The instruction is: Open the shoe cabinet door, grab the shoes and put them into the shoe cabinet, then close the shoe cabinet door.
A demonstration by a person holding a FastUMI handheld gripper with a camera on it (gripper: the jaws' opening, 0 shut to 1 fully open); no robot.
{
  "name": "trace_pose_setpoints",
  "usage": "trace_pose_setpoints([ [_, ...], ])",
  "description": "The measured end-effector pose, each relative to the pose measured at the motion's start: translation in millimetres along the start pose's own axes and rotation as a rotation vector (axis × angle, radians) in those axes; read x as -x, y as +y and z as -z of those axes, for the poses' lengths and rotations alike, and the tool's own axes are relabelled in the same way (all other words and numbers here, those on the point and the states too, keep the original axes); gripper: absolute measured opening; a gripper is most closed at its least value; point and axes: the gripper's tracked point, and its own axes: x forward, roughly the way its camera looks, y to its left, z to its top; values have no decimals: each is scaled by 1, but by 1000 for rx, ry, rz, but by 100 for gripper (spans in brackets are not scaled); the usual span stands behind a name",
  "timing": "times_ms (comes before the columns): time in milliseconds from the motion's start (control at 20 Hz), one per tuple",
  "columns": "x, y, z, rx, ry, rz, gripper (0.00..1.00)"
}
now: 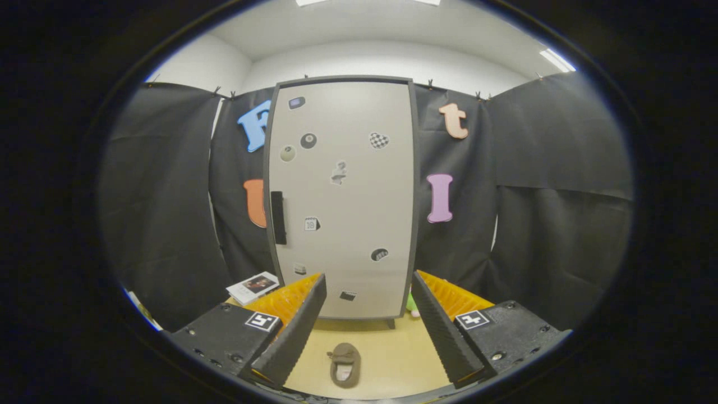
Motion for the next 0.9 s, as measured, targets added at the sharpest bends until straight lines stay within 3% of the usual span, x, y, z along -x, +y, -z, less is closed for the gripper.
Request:
trace_pose_setpoints([
  [500,-107,125,-26,9,-60,-189,99],
  [900,-219,172,-33,-24,-7,-204,99],
])
